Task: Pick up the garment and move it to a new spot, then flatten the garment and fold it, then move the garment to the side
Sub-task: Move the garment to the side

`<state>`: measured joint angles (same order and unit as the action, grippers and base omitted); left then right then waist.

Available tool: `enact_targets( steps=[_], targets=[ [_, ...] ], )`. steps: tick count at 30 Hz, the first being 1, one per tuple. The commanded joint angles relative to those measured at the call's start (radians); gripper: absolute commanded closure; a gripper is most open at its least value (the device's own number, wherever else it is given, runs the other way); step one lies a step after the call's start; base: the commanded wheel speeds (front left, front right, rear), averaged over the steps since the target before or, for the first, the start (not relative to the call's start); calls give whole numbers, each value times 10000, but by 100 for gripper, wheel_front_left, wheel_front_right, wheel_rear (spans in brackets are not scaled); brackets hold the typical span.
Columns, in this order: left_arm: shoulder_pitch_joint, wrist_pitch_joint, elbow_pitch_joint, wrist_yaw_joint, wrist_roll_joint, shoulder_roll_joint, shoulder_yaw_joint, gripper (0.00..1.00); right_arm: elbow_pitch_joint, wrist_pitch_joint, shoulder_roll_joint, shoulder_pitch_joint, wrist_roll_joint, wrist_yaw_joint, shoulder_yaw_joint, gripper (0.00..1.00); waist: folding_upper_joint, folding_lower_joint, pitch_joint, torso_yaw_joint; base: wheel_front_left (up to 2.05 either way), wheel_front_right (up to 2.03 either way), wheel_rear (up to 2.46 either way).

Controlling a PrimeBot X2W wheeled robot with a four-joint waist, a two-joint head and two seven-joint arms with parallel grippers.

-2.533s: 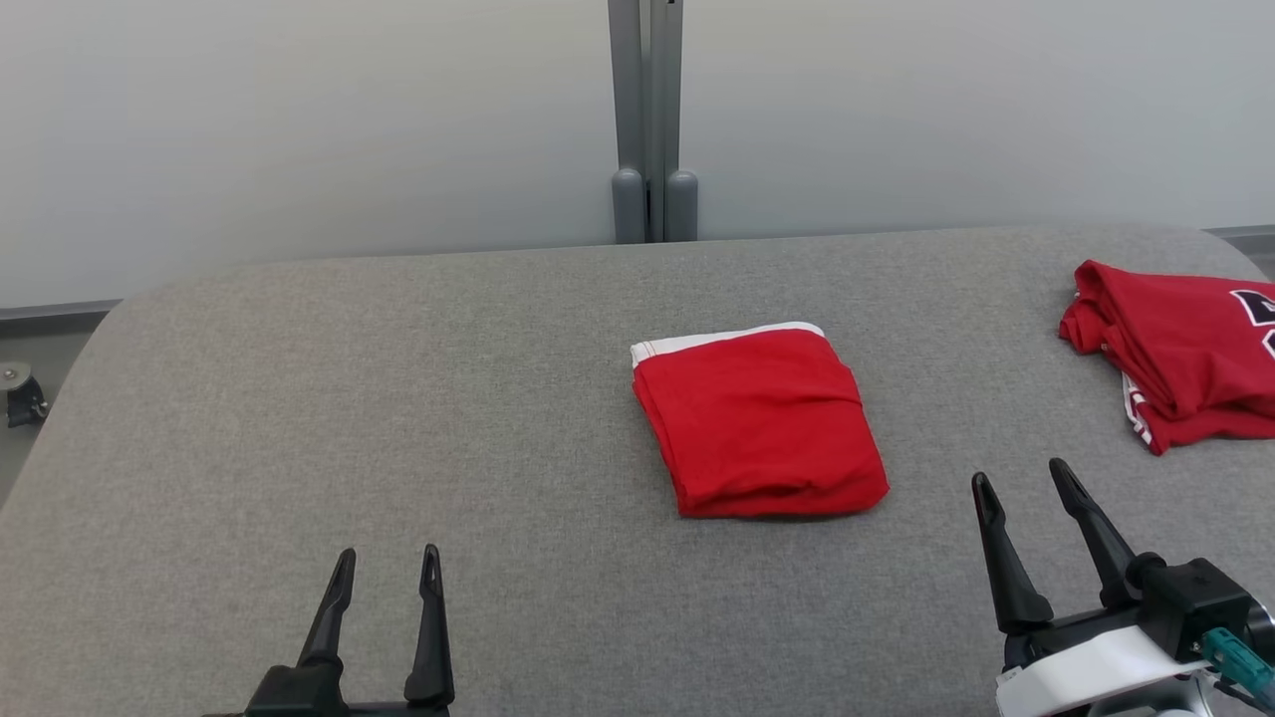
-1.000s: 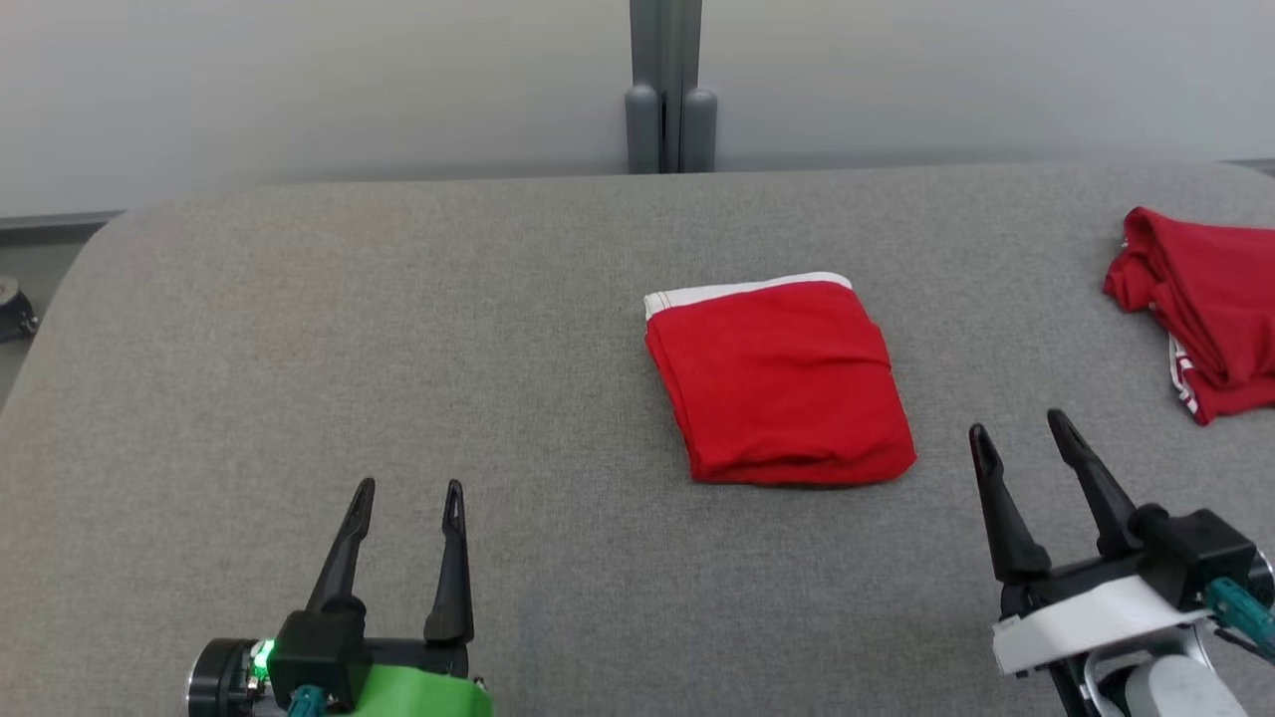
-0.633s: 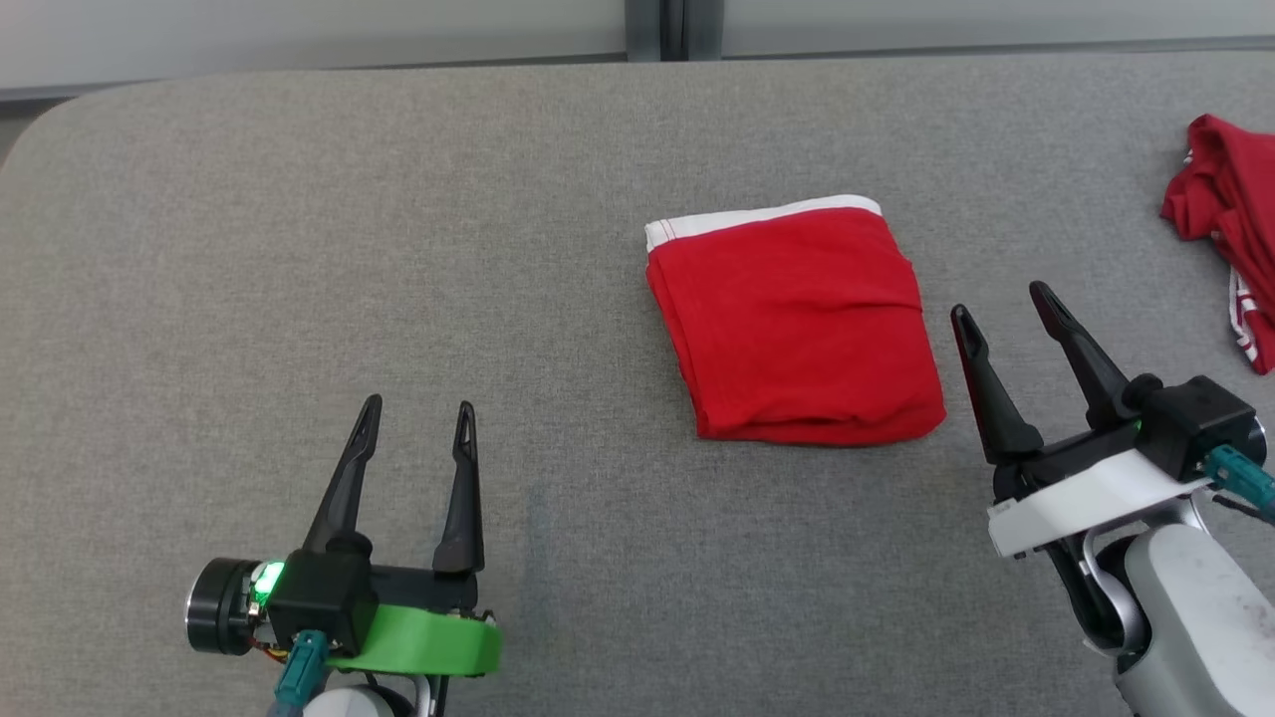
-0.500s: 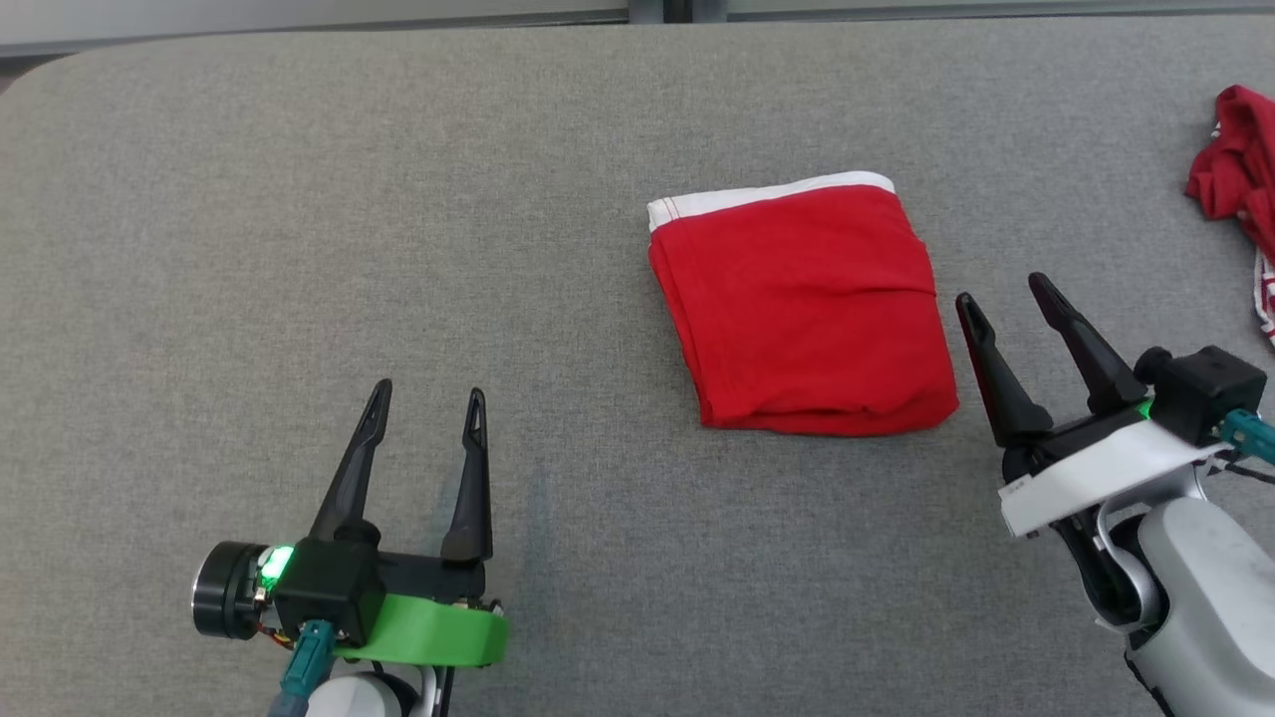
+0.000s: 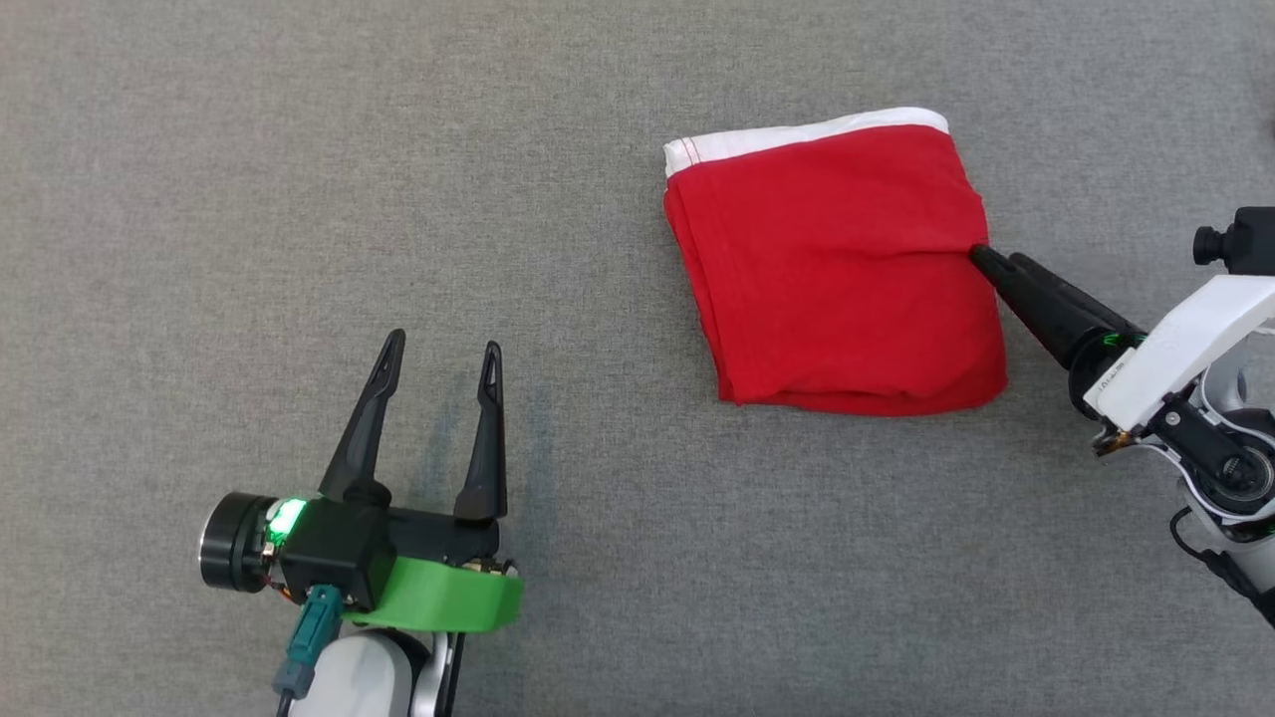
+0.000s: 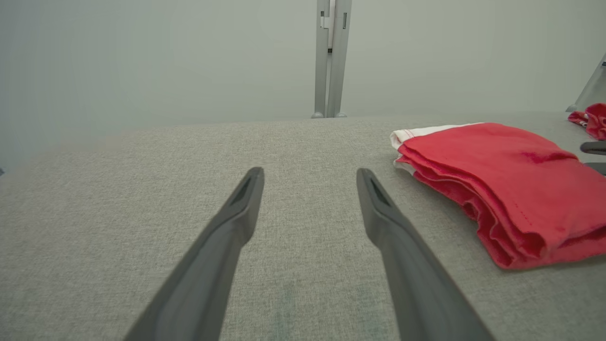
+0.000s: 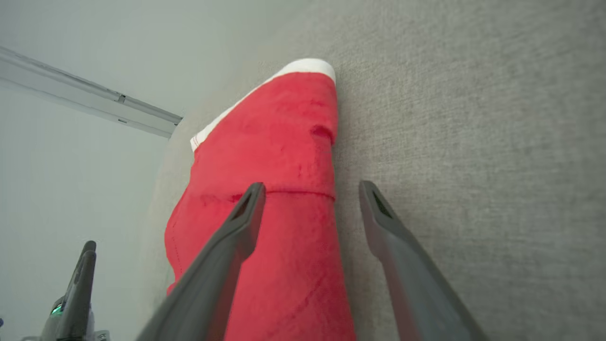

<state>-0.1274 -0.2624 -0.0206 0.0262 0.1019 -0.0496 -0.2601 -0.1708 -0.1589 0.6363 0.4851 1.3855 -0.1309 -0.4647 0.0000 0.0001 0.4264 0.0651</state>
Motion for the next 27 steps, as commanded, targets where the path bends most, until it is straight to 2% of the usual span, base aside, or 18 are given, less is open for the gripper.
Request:
enact_targets(
  steps=[1,4,8,9,10,11,12,21,27],
  targets=[
    [-172,-26,37,47,23,-21,-6,0,94,-312,96,150,421,5,32,0,0,-1,165,66,0,0,0],
    [-231,-28,43,97,85,-21,-13,0,242,-874,189,234,1347,4,201,0,0,-1,252,49,0,0,0],
    [-332,-28,41,153,104,-21,-80,0,368,-1309,131,320,1865,4,221,0,0,-1,362,37,0,0,0],
    [-350,-28,33,157,112,-21,-98,0,397,-1309,91,359,1917,4,257,8,0,-1,395,34,0,0,0],
    [-379,-28,32,154,96,-21,-123,0,462,-1305,66,400,1959,4,296,52,0,-1,436,32,0,0,0],
    [-407,-28,25,158,73,-21,-133,0,492,-1316,53,402,1975,4,310,83,0,-1,470,25,0,0,0],
    [-451,-26,11,169,49,-21,-138,0,547,-1368,39,392,1982,4,301,100,0,-1,513,12,0,0,0],
    [-573,-26,-28,115,-99,-21,-67,0,924,-901,435,503,1320,4,405,100,0,-1,700,-249,0,0,0],
    [-509,-26,-24,-81,-322,-21,90,0,959,-317,1517,565,428,4,518,100,0,-1,869,-771,0,0,0]
  ],
)
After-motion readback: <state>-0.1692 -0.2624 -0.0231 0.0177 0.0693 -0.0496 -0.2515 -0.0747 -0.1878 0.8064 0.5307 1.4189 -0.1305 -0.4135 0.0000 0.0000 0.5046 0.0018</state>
